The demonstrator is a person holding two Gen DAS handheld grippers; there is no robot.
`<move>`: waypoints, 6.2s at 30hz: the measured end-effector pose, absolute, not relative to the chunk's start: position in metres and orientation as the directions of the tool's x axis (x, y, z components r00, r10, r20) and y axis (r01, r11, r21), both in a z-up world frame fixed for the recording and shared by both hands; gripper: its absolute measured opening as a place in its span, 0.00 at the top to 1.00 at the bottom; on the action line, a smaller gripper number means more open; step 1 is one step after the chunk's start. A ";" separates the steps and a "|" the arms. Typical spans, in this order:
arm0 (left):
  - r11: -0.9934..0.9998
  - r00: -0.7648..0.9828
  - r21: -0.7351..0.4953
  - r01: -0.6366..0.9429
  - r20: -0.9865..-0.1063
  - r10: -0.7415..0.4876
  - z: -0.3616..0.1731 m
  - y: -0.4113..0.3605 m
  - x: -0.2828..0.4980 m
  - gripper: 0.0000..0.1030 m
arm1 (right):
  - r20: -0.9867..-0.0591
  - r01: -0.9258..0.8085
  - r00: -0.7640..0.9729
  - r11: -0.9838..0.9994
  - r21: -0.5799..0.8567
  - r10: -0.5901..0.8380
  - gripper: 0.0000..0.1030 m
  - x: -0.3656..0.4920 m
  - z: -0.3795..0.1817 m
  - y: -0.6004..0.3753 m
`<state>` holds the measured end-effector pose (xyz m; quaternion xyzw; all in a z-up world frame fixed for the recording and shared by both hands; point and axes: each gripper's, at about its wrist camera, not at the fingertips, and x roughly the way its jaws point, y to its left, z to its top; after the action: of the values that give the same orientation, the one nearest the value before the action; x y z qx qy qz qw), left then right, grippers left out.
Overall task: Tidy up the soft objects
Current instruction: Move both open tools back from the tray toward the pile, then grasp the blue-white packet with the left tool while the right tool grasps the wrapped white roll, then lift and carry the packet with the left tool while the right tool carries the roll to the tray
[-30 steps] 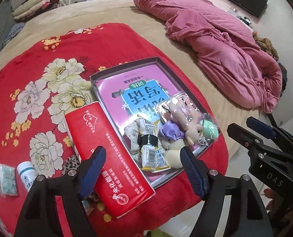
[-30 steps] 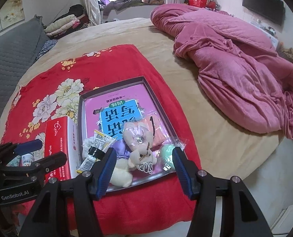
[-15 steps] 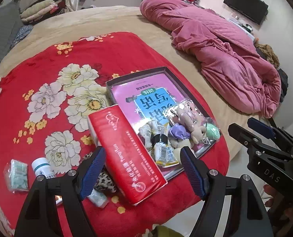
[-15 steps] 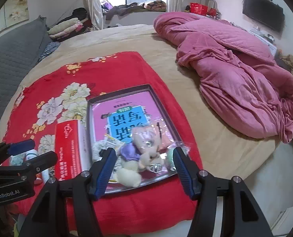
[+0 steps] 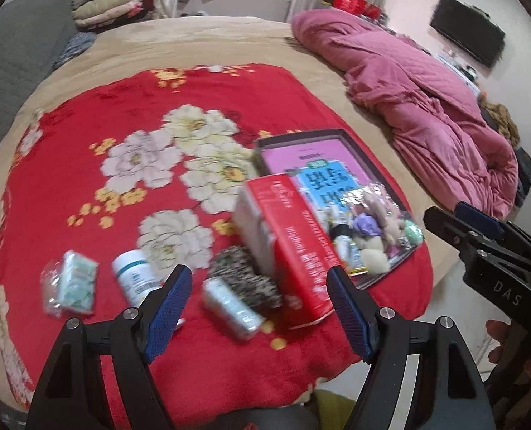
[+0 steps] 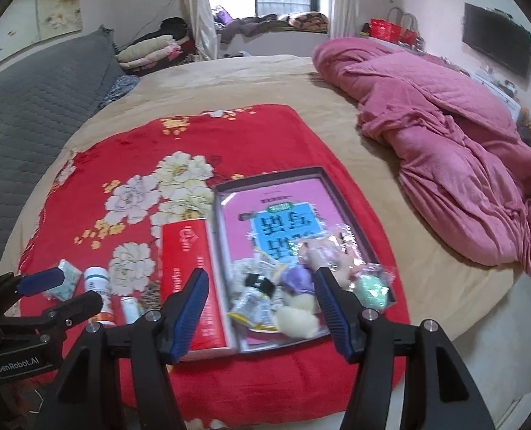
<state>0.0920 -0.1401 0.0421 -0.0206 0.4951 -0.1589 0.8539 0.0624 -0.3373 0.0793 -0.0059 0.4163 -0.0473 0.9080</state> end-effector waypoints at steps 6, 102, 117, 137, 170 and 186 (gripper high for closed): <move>0.965 0.492 -0.196 0.172 -0.832 -0.257 0.046 -0.086 0.087 0.24 | -0.746 0.033 0.663 0.998 -0.051 -0.060 0.41 0.062 0.085 -0.303; 0.967 0.329 -0.253 0.032 -0.911 -0.249 -0.096 0.046 0.164 0.45 | -0.948 -0.196 0.297 0.979 0.057 0.114 0.73 0.098 -0.105 -0.187; 0.974 0.299 -0.227 0.015 -0.928 -0.221 -0.110 0.039 0.173 0.62 | -0.943 -0.187 0.285 0.974 0.125 0.175 0.76 0.098 -0.102 -0.193; 0.963 0.354 -0.271 0.008 -0.900 -0.256 -0.074 0.039 0.149 0.76 | -0.911 -0.157 0.311 0.960 0.231 0.270 0.78 0.089 -0.070 -0.203; 0.968 0.469 -0.222 0.115 -0.847 -0.250 0.019 -0.001 0.081 0.76 | -0.847 -0.174 0.451 0.958 0.228 0.283 0.78 0.058 0.002 -0.203; 0.938 0.477 -0.247 0.244 -0.811 -0.338 0.059 -0.093 0.089 0.76 | -0.785 0.041 0.597 0.971 0.236 0.165 0.78 0.044 0.054 -0.325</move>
<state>0.0891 -0.0931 0.0592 -0.0488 0.4823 -0.1697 0.8580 0.0443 -0.3249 0.0537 0.1153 0.4476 0.0350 0.8861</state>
